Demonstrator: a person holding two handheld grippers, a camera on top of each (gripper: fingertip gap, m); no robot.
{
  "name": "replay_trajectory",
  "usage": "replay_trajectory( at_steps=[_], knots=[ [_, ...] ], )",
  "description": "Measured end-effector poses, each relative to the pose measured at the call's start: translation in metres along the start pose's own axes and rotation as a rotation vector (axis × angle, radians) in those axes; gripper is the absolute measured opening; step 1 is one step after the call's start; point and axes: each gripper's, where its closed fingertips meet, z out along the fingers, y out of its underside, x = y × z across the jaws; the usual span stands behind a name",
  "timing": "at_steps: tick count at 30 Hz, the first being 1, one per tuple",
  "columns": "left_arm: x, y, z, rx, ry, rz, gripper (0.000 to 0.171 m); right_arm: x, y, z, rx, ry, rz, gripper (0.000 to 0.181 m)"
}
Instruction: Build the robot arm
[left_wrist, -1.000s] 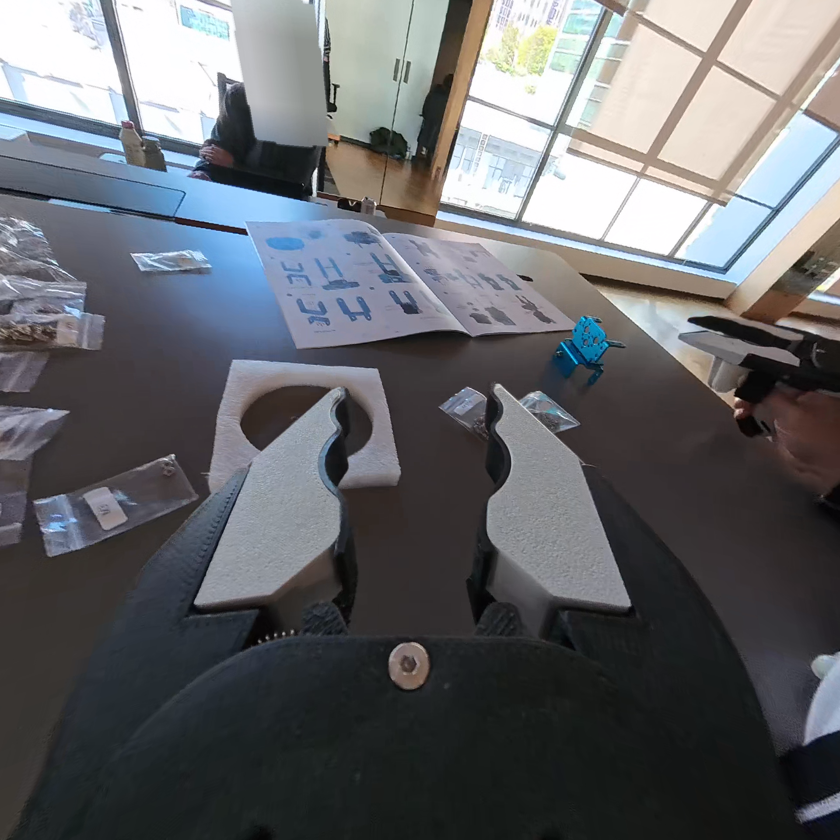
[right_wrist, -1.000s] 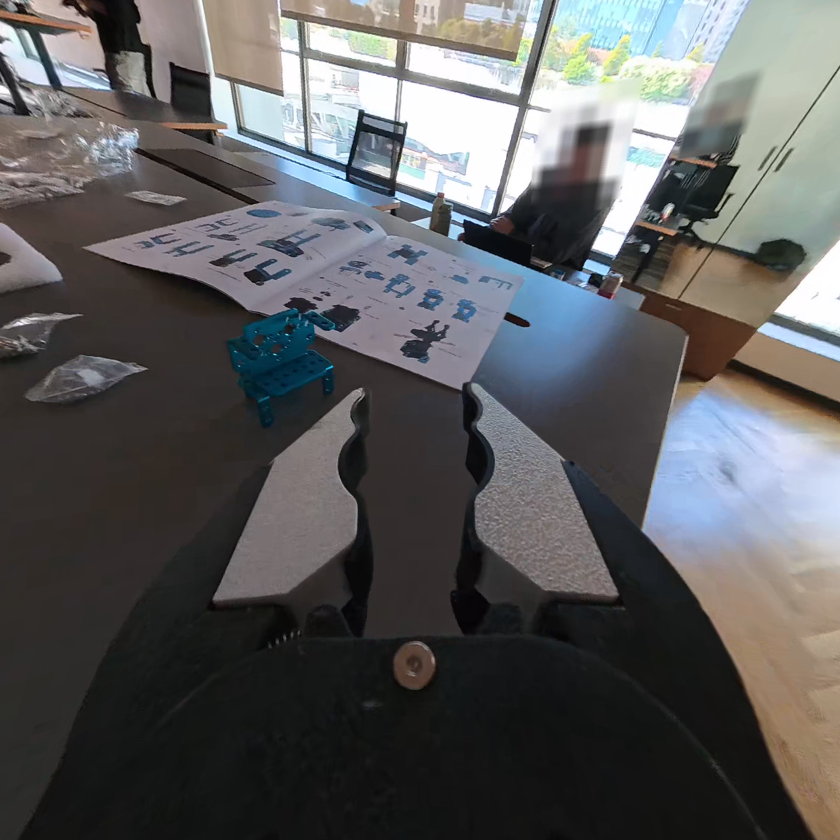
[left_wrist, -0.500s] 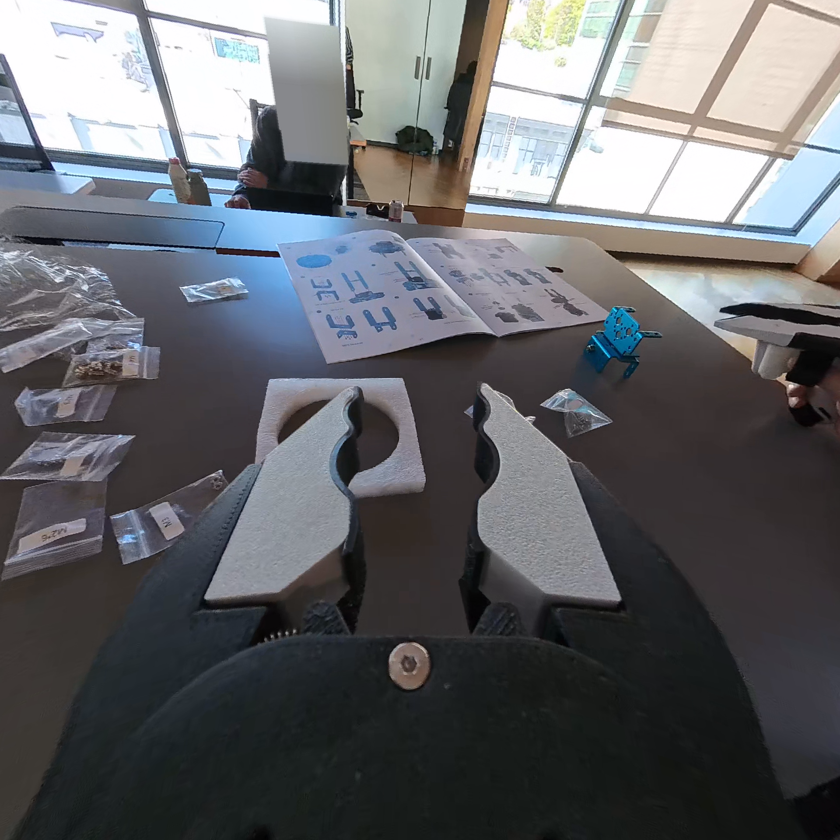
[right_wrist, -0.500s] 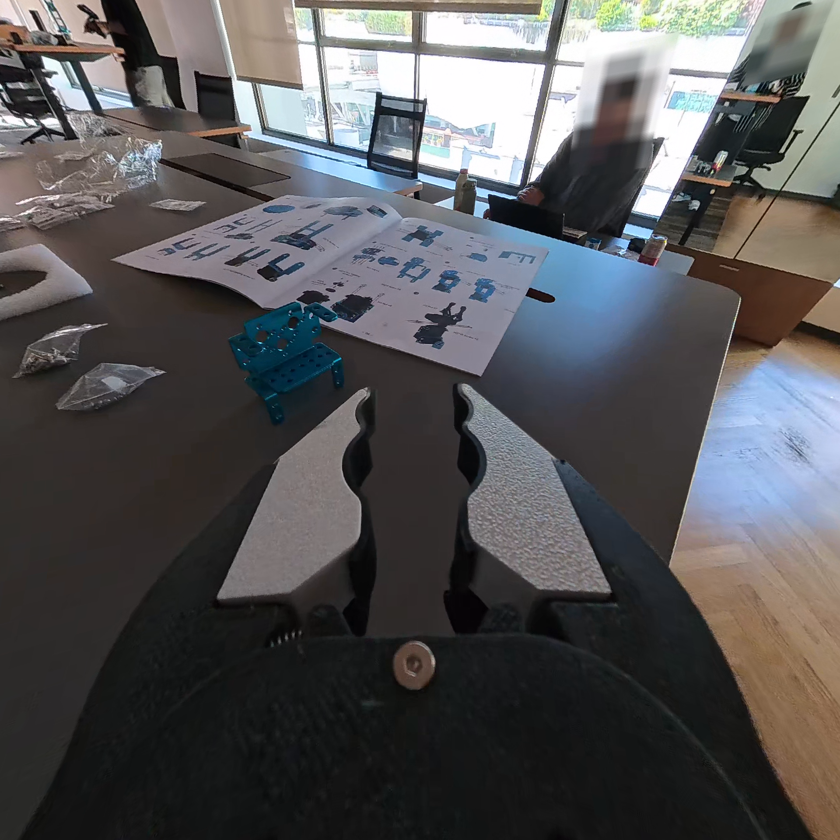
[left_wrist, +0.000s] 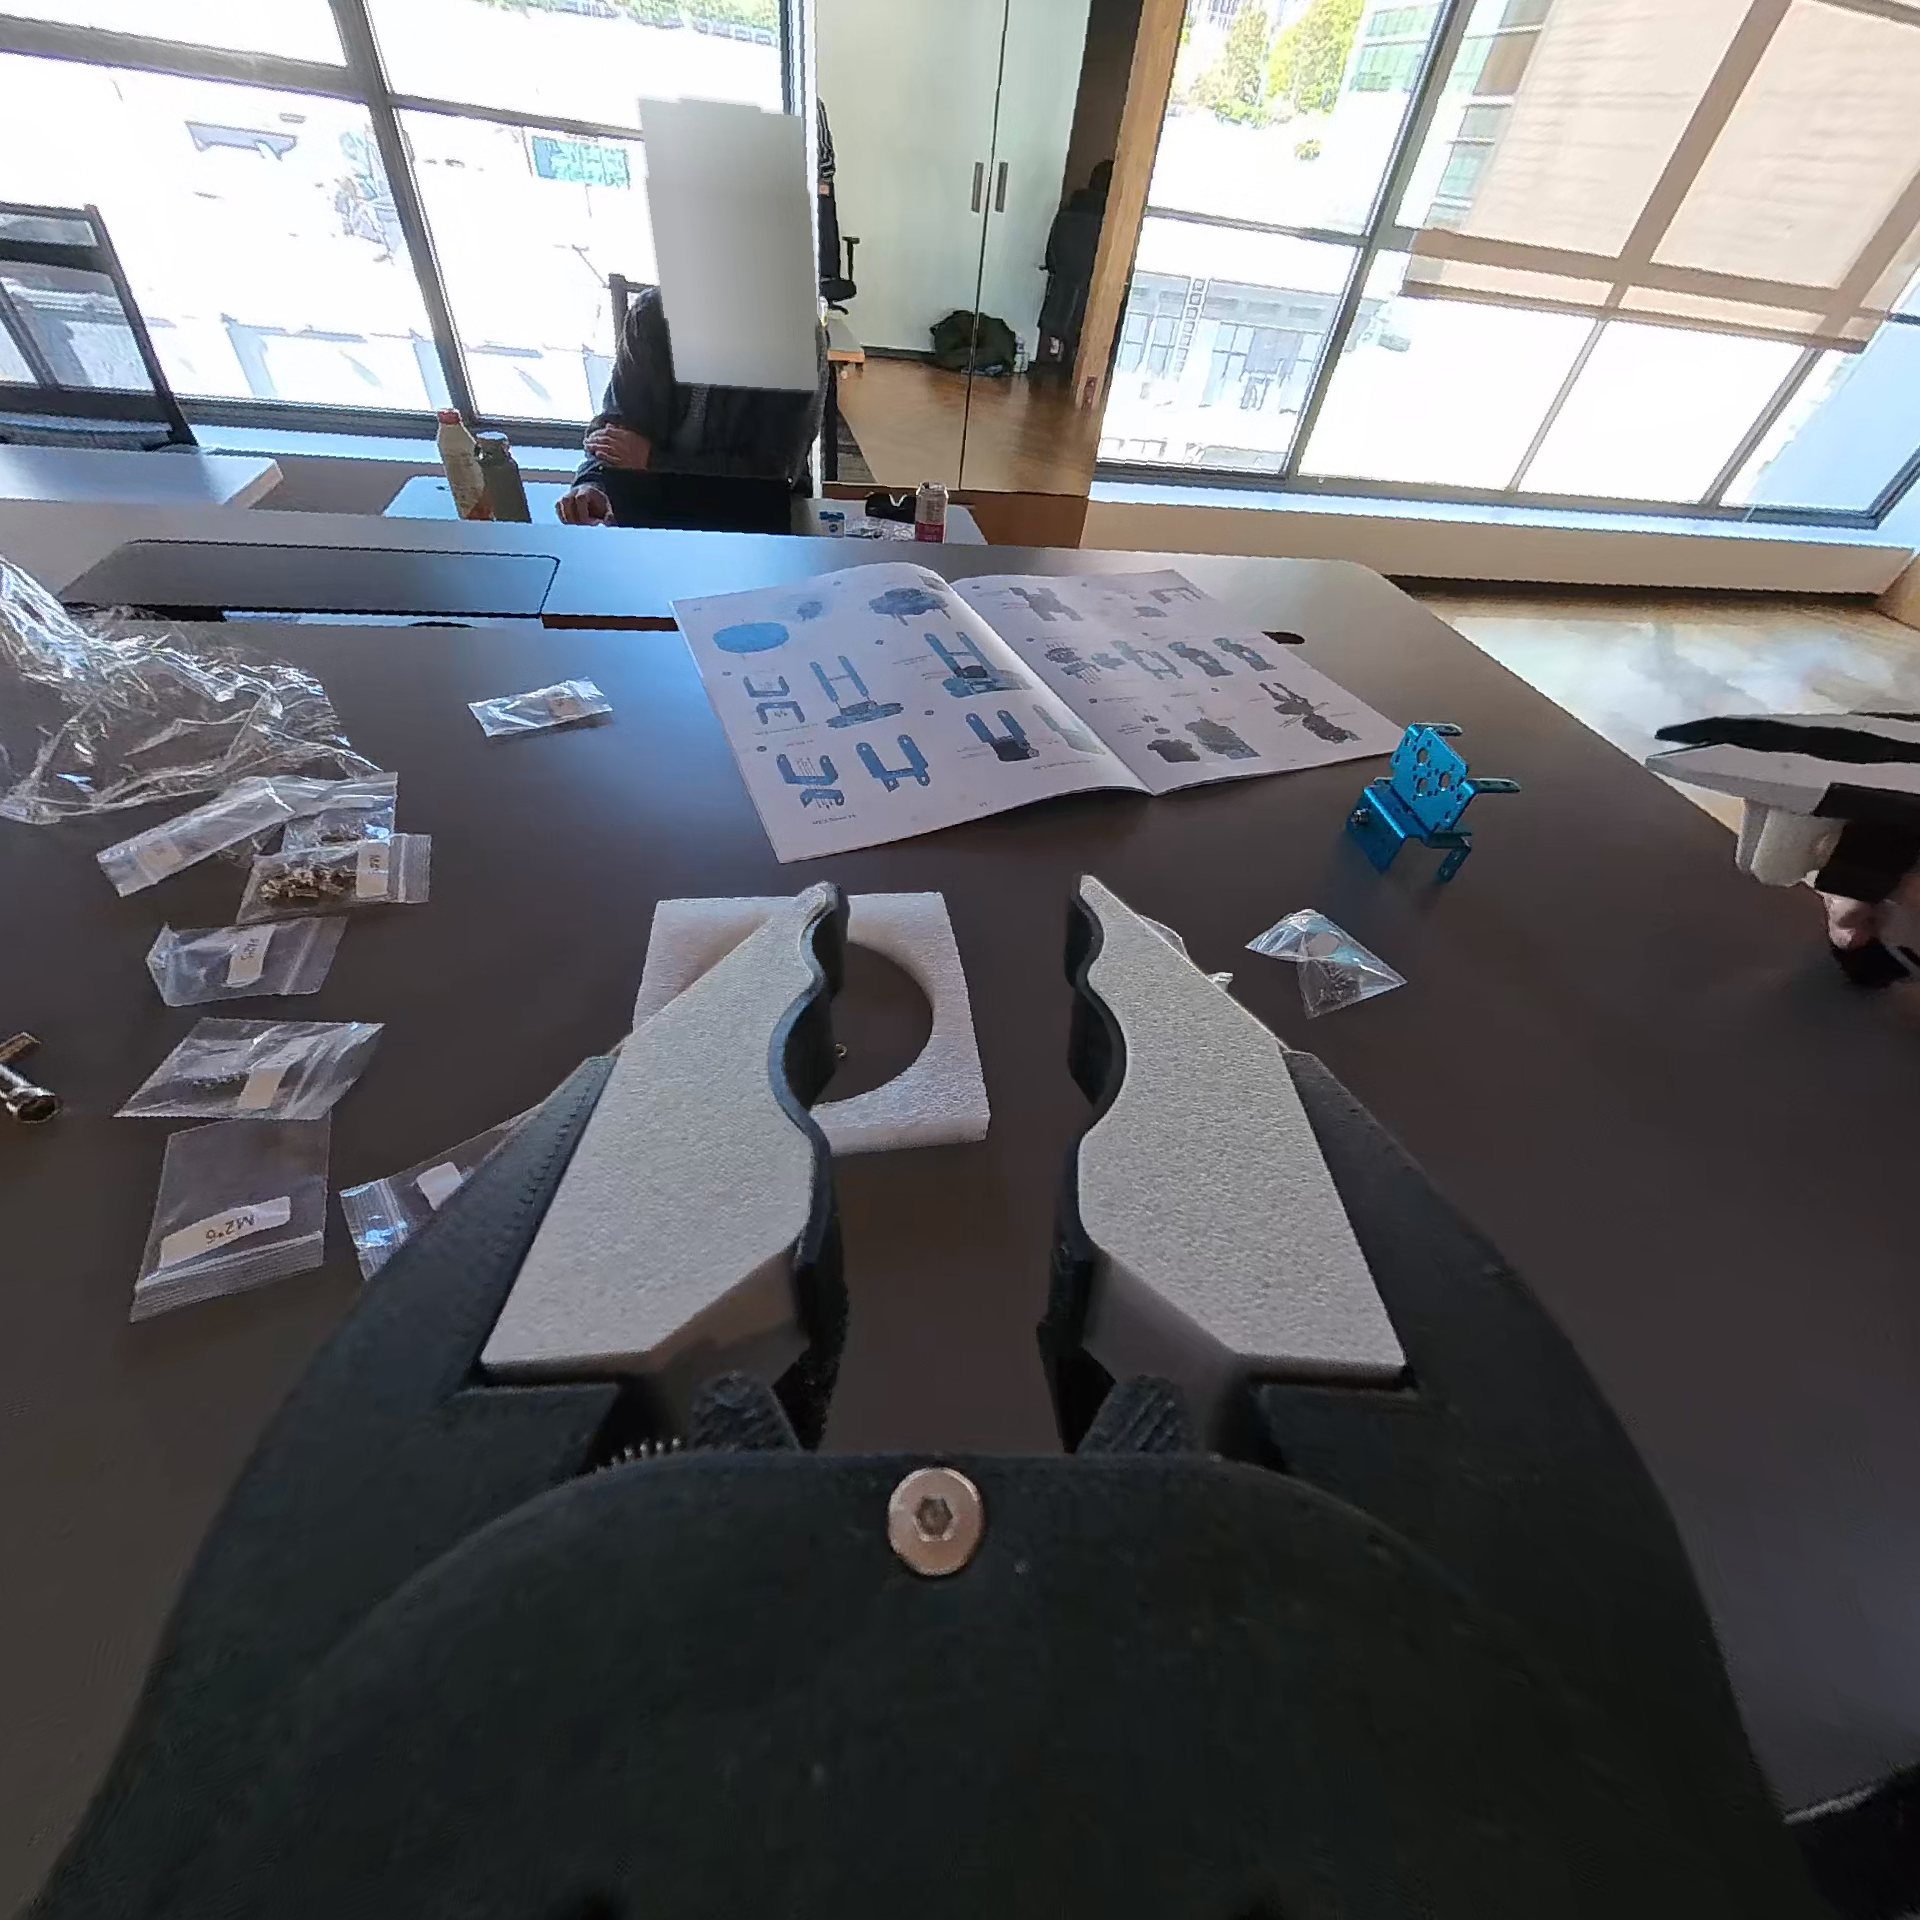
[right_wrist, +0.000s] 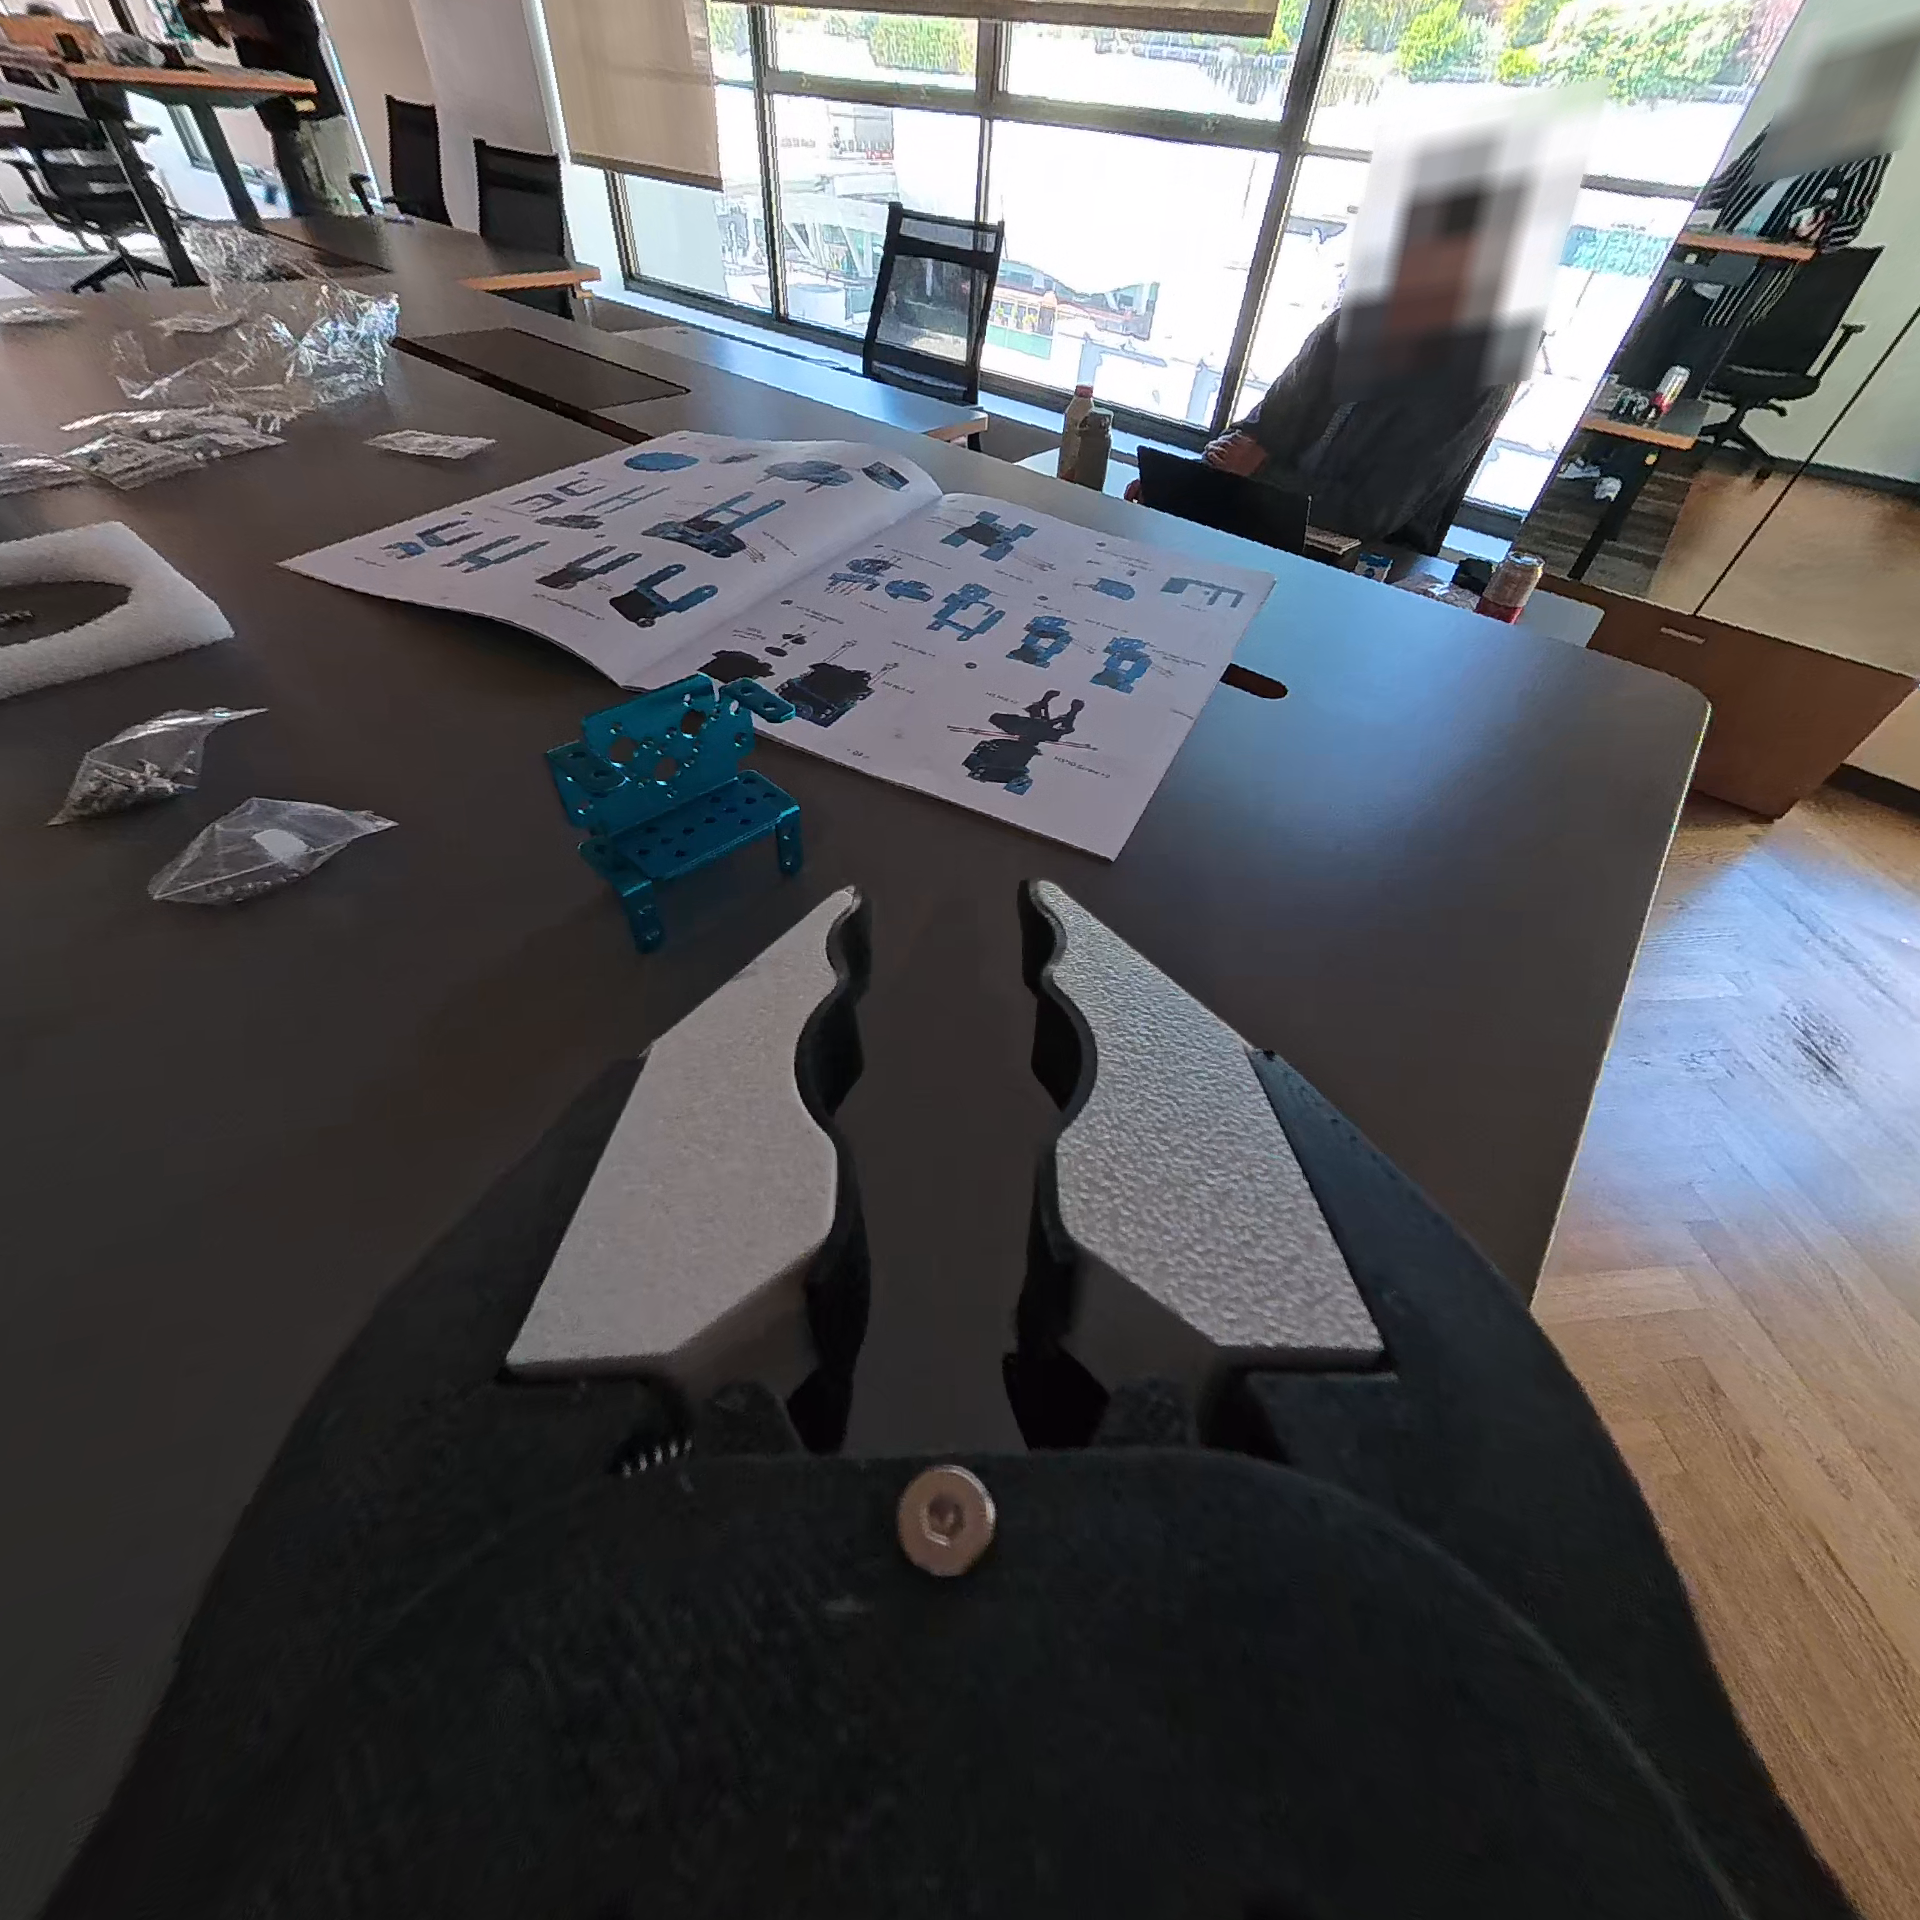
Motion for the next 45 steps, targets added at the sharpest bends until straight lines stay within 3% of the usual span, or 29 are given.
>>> replay_trajectory(
  at_steps=[22, 45],
  knots=[
    [-0.002, -0.008, -0.009, -0.058, -0.02, 0.087, 0.042, -0.004, 0.007, 0.0, -0.05, 0.011, -0.066, 0.02],
    [-0.023, -0.001, -0.047, -0.035, -0.083, 0.019, 0.046, -0.009, 0.009, 0.004, -0.068, 0.011, -0.12, 0.021]
  ],
)
